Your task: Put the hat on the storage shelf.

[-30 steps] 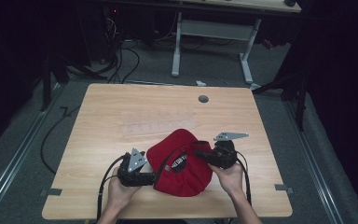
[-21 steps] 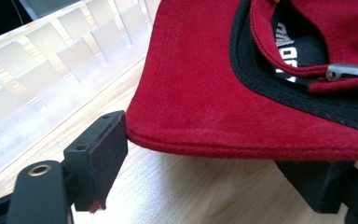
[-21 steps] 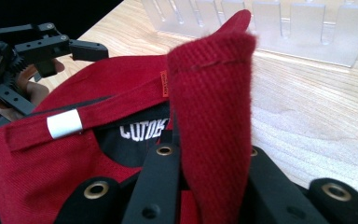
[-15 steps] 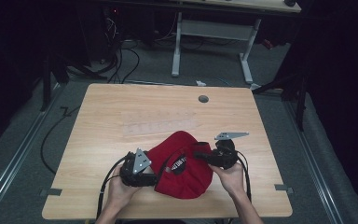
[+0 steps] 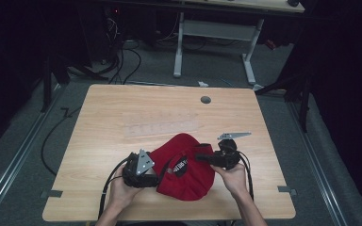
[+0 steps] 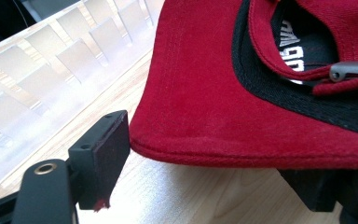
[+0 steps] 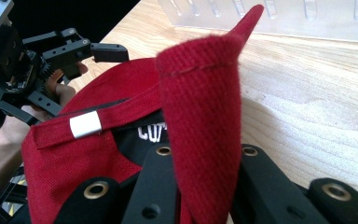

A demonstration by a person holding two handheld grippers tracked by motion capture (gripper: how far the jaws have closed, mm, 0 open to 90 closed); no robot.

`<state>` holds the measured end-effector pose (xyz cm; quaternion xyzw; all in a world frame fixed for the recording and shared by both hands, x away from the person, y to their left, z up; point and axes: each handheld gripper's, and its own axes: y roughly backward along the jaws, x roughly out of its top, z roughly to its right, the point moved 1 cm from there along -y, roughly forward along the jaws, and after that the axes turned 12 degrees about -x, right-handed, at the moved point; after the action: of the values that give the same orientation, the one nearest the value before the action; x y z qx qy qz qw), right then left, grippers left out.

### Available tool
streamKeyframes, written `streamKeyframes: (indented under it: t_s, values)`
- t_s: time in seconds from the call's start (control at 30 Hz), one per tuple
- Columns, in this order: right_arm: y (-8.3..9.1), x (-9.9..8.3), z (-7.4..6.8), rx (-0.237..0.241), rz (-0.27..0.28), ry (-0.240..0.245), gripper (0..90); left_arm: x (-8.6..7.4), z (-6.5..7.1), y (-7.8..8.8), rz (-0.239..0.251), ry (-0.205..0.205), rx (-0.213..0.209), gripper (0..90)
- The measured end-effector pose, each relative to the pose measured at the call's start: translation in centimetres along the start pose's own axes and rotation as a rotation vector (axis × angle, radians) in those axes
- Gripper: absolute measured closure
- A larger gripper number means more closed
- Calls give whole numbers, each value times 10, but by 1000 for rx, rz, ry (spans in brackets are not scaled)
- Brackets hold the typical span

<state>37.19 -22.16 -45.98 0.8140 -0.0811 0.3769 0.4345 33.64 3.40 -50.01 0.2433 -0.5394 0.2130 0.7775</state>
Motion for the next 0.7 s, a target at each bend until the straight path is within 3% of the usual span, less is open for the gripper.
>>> streamKeyframes:
  t_s: [0.3,0.43,0.5,0.57,0.7]
  values:
    - [-5,1,1,-7,-3,0,851,0,1,0,-13,-10,-16,244]
    - [-10,1,0,-4,-18,5,852,-2,1,0,-28,-21,-24,338]
    - [-13,1,0,51,-21,0,852,-1,3,-2,-31,-38,-29,364]
    - [-13,1,-4,38,-24,13,852,1,5,-2,-37,-48,-45,432]
    - [-11,2,-3,48,-17,16,847,2,6,0,-52,-42,-72,486]
